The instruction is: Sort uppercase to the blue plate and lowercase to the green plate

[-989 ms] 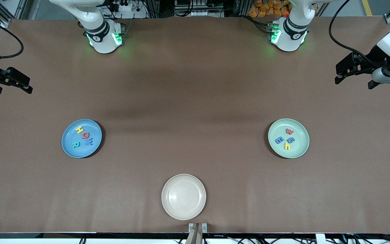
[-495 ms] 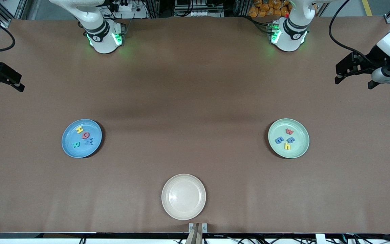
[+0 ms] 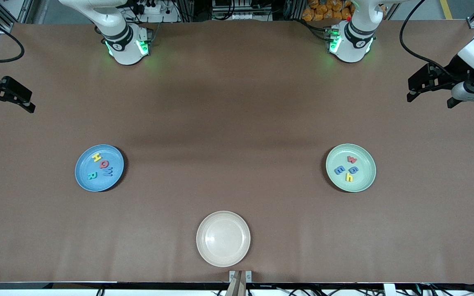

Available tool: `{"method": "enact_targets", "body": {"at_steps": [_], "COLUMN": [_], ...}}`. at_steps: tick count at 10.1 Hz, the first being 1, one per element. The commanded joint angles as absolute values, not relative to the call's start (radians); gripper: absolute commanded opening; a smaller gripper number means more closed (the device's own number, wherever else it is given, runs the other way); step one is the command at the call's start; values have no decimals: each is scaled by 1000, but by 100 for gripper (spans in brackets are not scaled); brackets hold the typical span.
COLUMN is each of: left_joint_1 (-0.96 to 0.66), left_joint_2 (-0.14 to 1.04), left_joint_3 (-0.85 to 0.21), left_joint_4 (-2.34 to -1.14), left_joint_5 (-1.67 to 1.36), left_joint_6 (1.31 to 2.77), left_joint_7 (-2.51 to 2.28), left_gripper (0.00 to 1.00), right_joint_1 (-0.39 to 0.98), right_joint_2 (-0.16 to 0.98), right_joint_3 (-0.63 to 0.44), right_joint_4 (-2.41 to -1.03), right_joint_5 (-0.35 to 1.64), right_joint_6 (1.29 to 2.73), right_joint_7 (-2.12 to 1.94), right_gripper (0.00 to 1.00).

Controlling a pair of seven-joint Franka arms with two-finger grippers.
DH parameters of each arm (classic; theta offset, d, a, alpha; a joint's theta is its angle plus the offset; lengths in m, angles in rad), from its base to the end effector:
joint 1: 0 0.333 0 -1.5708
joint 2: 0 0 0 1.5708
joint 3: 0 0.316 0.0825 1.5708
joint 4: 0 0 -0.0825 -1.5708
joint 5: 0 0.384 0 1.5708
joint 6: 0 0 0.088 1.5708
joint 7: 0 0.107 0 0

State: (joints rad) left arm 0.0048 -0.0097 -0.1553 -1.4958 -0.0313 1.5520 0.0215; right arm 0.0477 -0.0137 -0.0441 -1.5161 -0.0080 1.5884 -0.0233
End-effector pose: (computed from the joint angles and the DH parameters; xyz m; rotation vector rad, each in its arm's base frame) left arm 0.5432 -0.0863 0.6635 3.0944 -0.2694 0.0990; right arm 0.5525 0.0010 0.6596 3.1302 0.0418 0.1346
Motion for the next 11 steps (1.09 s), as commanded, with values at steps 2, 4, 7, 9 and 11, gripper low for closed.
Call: {"method": "enact_targets", "body": {"at_steps": [2, 4, 7, 9, 11], "left_joint_1": [9, 9, 9, 9, 11], "left_joint_2": [-14, -14, -12, -12, -12], "left_joint_3": [-161, -161, -161, -161, -160], "left_joint_4": [-1491, -1491, -1491, -1491, -1494], "left_joint_5": [-6, -6, -8, -8, -8], "left_joint_6": [1537, 1537, 1537, 1537, 1537], "left_joint_7": [43, 43, 44, 44, 44], "left_gripper": [100, 100, 100, 100, 100], "right_joint_1": [74, 75, 71, 51, 52], "right_joint_2": [3, 3, 20, 25, 20], "right_joint_3": [-67, -67, -67, -71, -69], "right_joint_4": [-1483, -1483, -1485, -1488, -1494], "right_joint_5": [-12, -12, -14, -12, -9], "right_joint_6": [1578, 1578, 1578, 1578, 1507], "right_joint_7": [-14, -15, -14, -14, -12], "right_gripper": [100, 100, 100, 100, 100]}}
